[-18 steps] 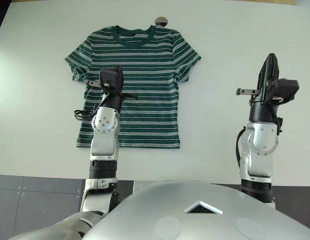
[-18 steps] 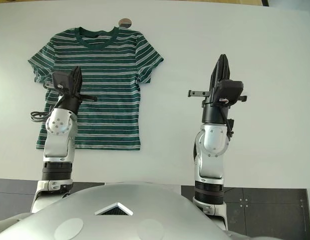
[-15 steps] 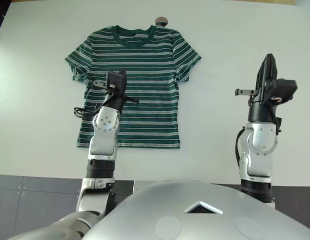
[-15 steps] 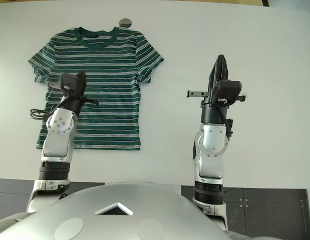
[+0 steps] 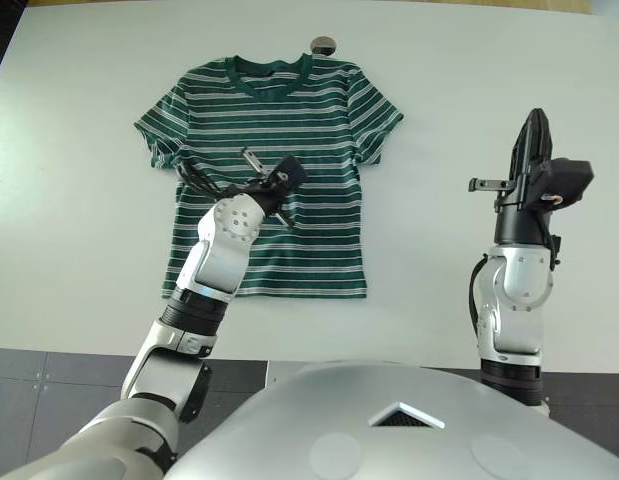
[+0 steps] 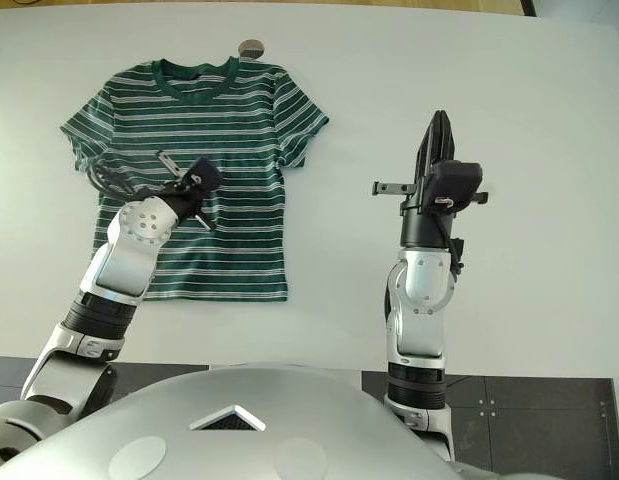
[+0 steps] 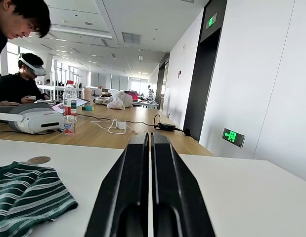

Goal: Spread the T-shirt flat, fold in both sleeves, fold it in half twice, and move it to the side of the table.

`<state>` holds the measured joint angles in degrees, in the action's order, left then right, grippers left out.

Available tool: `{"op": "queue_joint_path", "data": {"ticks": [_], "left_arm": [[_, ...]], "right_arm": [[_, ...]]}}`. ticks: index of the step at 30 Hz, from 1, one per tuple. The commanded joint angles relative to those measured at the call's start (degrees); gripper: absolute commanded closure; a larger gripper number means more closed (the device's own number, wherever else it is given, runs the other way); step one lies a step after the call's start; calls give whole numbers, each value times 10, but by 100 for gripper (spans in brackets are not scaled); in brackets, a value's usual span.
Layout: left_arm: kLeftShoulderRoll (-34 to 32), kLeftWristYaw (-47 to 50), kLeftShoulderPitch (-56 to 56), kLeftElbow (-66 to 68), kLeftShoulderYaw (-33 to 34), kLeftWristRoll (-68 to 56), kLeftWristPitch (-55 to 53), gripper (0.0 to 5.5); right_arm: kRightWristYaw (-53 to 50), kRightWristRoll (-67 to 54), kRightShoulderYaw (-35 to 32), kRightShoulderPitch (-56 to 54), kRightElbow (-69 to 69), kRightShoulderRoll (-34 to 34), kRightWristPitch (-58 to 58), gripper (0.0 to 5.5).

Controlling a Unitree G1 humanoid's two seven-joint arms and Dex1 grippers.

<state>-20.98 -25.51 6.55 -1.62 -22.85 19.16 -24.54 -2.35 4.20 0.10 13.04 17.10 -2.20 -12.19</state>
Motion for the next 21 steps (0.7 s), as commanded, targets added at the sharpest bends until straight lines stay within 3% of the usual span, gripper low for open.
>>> {"op": "queue_joint_path", "data": {"ticks": [1,13,15,21], "left_arm": [[-5,-77,-29,-1,-63,-10,-33,538],[43,-124,64,54,-137,5,-17,538],[31,-109,56,34,-109,0,-20,538],[-35,-99,-18,-150,84,-73,-52,538]], "right_arm": [[-2,-9,-7,-10,-2,5,-1,540],[19,-15,-5,-33,-9,-10,22,540],[41,-21,6,-49,-14,-16,53,540],[147,-26,74,-144,-68,-46,233,540]]}}
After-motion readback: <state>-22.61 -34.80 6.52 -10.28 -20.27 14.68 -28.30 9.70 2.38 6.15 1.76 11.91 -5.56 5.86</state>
